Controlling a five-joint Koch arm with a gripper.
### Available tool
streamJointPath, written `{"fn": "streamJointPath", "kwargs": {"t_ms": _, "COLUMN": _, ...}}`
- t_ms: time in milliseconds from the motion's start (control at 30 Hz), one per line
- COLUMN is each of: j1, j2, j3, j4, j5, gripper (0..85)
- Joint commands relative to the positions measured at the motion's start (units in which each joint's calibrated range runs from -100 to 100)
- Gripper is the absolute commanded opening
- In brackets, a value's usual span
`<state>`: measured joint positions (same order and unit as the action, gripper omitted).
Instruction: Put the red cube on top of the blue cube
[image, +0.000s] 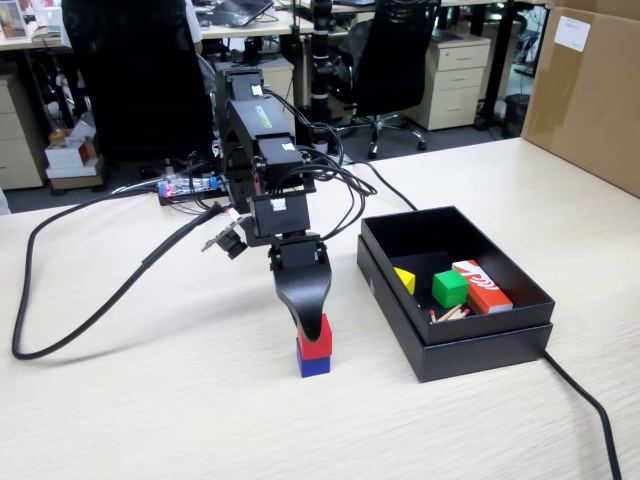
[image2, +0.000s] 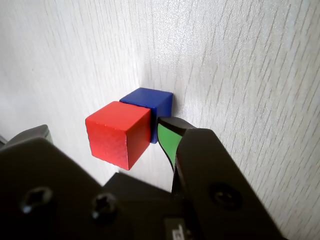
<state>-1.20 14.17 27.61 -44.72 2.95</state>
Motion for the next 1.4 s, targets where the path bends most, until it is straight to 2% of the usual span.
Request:
{"fn": "streamJointPath", "kwargs": {"t_ms": 0, "j1": 0.0, "j2": -2.1, "j3": 6.5, "j4": 0.5, "j5": -0.4, "gripper": 46.4}}
{"fn": "streamJointPath", "kwargs": {"t_ms": 200, "j1": 0.7, "j2": -20.0, "j3": -8.1, "j4": 0.5, "j5": -0.7, "gripper": 49.9}}
{"fn": "streamJointPath", "kwargs": {"t_ms": 567, "j1": 1.2, "j2": -49.9, "j3": -36.0, "j4": 1.6, "j5": -0.6, "gripper": 50.1}}
{"fn": "streamJointPath", "kwargs": {"t_ms": 1000, "j1": 1.0, "j2": -83.3, "j3": -74.4, "j4": 17.3, "j5": -1.4, "gripper": 50.4}}
{"fn": "streamJointPath", "kwargs": {"t_ms": 1367, "j1": 0.4, "j2": -102.9, "j3": -108.6, "j4": 44.3, "j5": -4.2, "gripper": 51.5}}
